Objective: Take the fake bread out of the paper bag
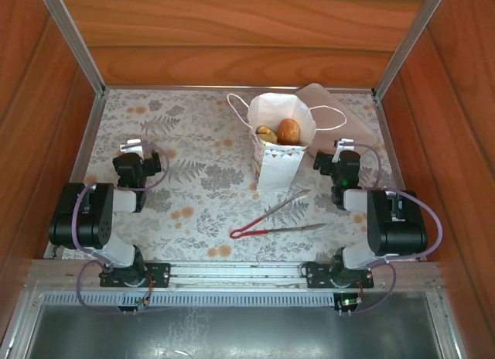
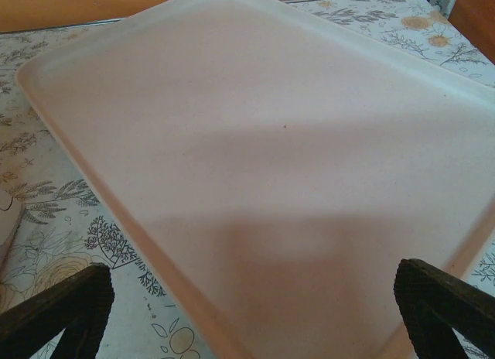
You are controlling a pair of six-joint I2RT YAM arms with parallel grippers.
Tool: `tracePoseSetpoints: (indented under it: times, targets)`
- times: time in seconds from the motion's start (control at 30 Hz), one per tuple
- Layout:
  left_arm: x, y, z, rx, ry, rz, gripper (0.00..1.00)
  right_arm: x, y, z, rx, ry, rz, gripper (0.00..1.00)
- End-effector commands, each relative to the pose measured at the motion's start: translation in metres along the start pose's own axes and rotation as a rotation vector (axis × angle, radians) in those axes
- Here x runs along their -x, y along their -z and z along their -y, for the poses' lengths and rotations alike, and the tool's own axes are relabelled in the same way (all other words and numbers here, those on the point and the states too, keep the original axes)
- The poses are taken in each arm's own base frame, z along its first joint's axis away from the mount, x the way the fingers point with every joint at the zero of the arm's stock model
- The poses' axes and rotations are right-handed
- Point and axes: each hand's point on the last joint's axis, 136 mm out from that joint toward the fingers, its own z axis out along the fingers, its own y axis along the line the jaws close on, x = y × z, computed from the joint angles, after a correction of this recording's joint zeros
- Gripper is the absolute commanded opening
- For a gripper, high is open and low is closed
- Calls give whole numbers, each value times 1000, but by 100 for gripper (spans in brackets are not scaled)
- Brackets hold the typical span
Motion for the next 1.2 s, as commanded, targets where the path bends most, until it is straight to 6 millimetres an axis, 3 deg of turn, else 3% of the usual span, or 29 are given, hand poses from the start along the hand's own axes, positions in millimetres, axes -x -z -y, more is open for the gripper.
tracePoseSetpoints:
  times: [0.0,1.17]
  targets:
    - [11,-3,0,5,0,33,100,11,-4,3,-8,6,31,100]
    - [17,4,-4,21,14,55,100,15,-1,7,-33,-8,39,100]
